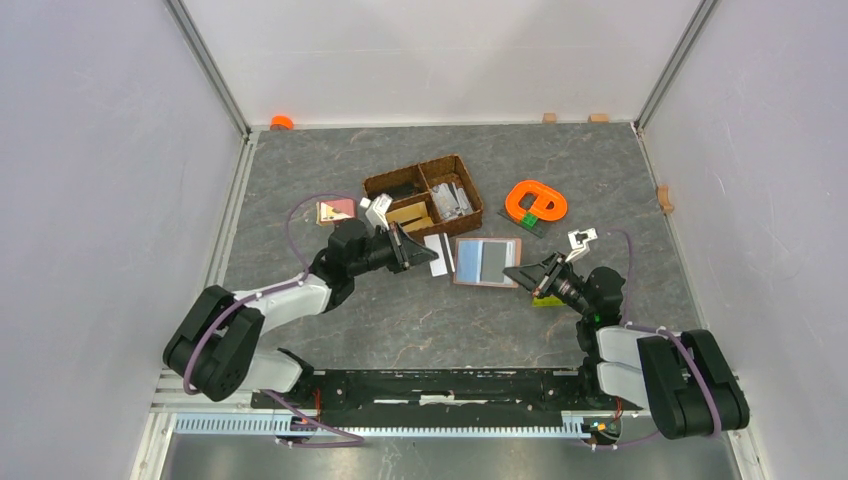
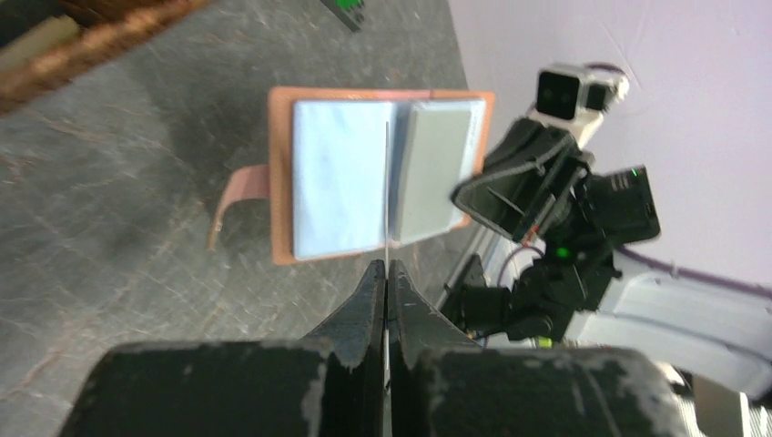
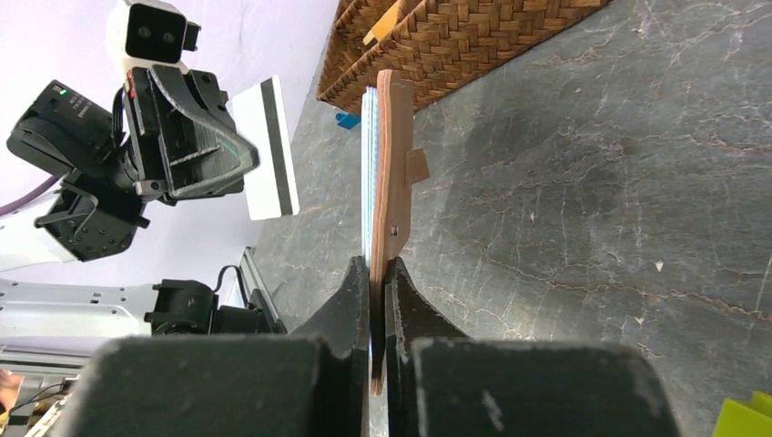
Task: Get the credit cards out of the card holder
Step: Place the credit card in the storage box.
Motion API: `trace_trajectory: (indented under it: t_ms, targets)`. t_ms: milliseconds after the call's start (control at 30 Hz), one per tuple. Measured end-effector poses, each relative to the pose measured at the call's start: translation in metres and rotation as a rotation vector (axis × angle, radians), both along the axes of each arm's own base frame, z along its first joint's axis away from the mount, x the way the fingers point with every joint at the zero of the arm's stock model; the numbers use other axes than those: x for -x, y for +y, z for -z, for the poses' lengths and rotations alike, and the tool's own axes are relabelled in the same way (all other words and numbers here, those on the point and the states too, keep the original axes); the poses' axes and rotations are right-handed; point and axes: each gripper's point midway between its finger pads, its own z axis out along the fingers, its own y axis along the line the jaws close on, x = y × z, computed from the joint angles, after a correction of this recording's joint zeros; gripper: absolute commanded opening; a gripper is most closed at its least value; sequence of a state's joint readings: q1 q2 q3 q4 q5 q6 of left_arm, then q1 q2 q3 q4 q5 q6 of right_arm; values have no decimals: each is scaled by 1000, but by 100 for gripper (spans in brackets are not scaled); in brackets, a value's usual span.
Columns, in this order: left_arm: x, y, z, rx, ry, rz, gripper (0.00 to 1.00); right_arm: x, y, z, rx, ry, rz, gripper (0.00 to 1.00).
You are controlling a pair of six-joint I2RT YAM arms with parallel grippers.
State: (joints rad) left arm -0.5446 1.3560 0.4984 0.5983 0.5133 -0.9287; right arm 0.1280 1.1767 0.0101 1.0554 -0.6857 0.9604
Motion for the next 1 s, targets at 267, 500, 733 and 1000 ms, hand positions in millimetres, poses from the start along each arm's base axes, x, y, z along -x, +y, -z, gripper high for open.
trace_trajectory:
  t_ms: [267,500,733,1000]
  targets:
    - [-62,-14,-5,-68,30,-133,2,-4,-8,-2,42,-38,48,0]
    - [-121,-40,5,-148,113,-184,2,-7,-14,1,70,-36,83,0]
    - [-173,-50,7,-220,160,-266,2,-10,-19,-2,73,-51,106,0]
    - [-212,-31,36,-280,230,-346,2,-11,-20,-2,71,-49,113,0]
